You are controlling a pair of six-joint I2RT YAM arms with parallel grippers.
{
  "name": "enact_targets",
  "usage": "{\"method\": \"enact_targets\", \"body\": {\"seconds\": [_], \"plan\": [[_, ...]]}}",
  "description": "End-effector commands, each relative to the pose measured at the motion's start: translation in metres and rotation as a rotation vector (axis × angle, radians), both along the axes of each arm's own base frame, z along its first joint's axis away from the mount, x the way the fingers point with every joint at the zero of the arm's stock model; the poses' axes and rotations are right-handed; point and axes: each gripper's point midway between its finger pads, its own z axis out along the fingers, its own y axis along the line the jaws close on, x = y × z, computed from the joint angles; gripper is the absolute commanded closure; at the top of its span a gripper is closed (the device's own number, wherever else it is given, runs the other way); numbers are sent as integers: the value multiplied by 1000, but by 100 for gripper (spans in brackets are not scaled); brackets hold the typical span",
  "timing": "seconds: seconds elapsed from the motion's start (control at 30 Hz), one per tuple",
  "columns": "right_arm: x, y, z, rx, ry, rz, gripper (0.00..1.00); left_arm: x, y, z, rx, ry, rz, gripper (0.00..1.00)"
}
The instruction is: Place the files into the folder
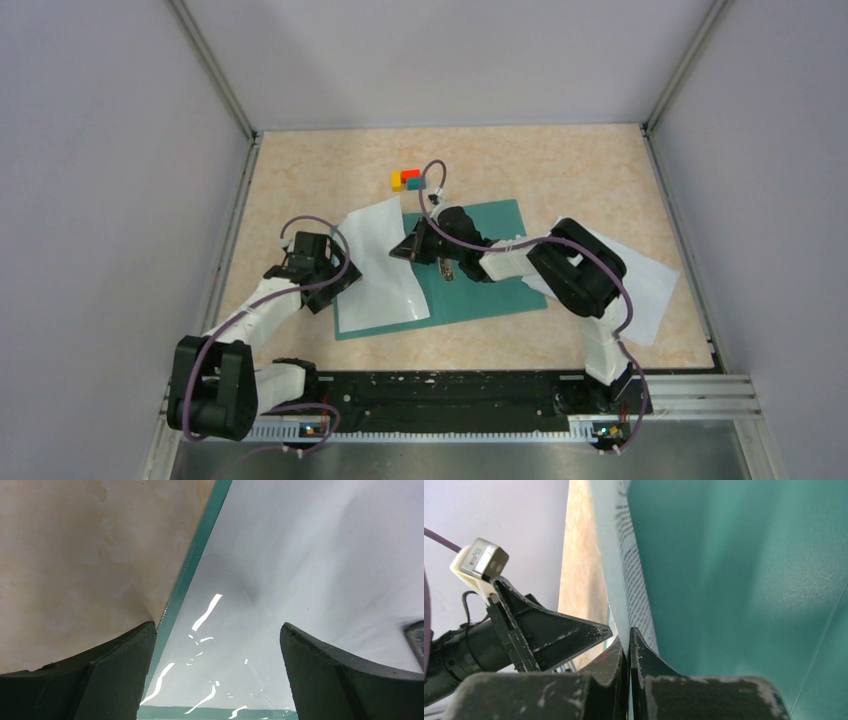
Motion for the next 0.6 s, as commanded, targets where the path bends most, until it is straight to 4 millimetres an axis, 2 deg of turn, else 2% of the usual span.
{"method": "enact_targets", "body": {"seconds": [0.0, 0.27, 0.57], "plan": [[-11, 18, 4, 16, -17, 68, 100, 2, -5, -4, -28, -6, -6, 2], [-13, 10, -5, -24, -8, 52, 100, 5, -5, -3, -30, -9, -5, 2], [8, -5, 3, -43, -37, -17, 100, 3, -5, -2, -27, -8, -8, 1]]}}
